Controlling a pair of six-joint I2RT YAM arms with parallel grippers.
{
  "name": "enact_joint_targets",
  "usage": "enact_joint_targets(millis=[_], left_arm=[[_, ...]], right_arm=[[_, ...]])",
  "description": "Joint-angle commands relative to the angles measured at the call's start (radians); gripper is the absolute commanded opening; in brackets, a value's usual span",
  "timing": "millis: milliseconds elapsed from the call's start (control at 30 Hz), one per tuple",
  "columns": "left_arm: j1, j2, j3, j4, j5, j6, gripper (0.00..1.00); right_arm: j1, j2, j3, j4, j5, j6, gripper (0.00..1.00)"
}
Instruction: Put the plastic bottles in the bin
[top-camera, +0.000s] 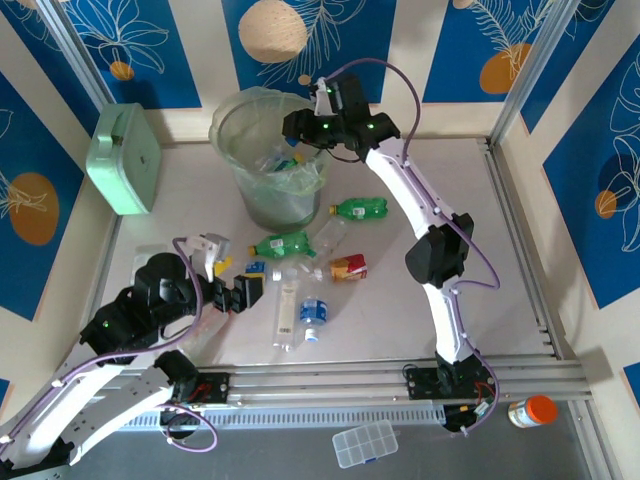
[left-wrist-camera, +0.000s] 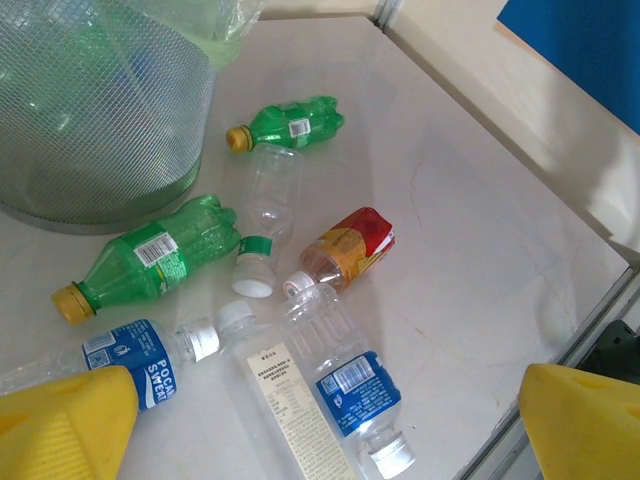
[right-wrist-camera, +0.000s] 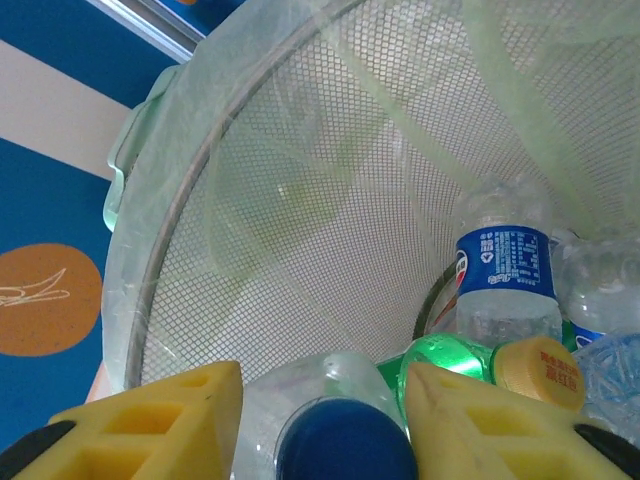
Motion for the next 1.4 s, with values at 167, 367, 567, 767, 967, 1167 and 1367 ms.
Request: enact_joint_targets(millis=[167, 367, 567, 767, 967, 1167, 1367], left_arm=[[-0.005, 0.027, -0.002, -0.014, -0.055, -0.015, 0.98], [-0.004, 0.046, 0.003, -0.019, -0.082, -0.037, 0.99], [-0.005, 0.048, 0.033, -0.086, -0.230, -0.074, 1.00], [-0.001, 0.056, 0.078, -0.283, -0.575, -0.232, 0.99], [0.012, 0.147, 0.073, -0.402, -0.631, -0.416, 0.99], [0.065, 0.267, 0.004, -0.378, -0.531, -0.439, 0.99], [0.175, 0.334, -0.080, -0.317, -0.424, -0.472, 0.99]], right_arm=[[0.007, -0.117, 0.030, -0.034, -0.002, -0.042, 0.55], [0.011, -0.184, 0.031, -0.041, 0.008, -0.068, 0.58], [0.041, -0.302, -0.076, -0.039, 0.064, -0.124, 0.58], [0.100, -0.503, -0.352, 0.053, 0.179, -0.192, 0.57], [0.117, -0.685, -0.647, 0.135, 0.180, -0.221, 0.56], [0.108, -0.807, -0.828, 0.146, 0.188, -0.241, 0.57], [0.024, -0.933, -0.983, 0.218, 0.071, -0.114, 0.57]])
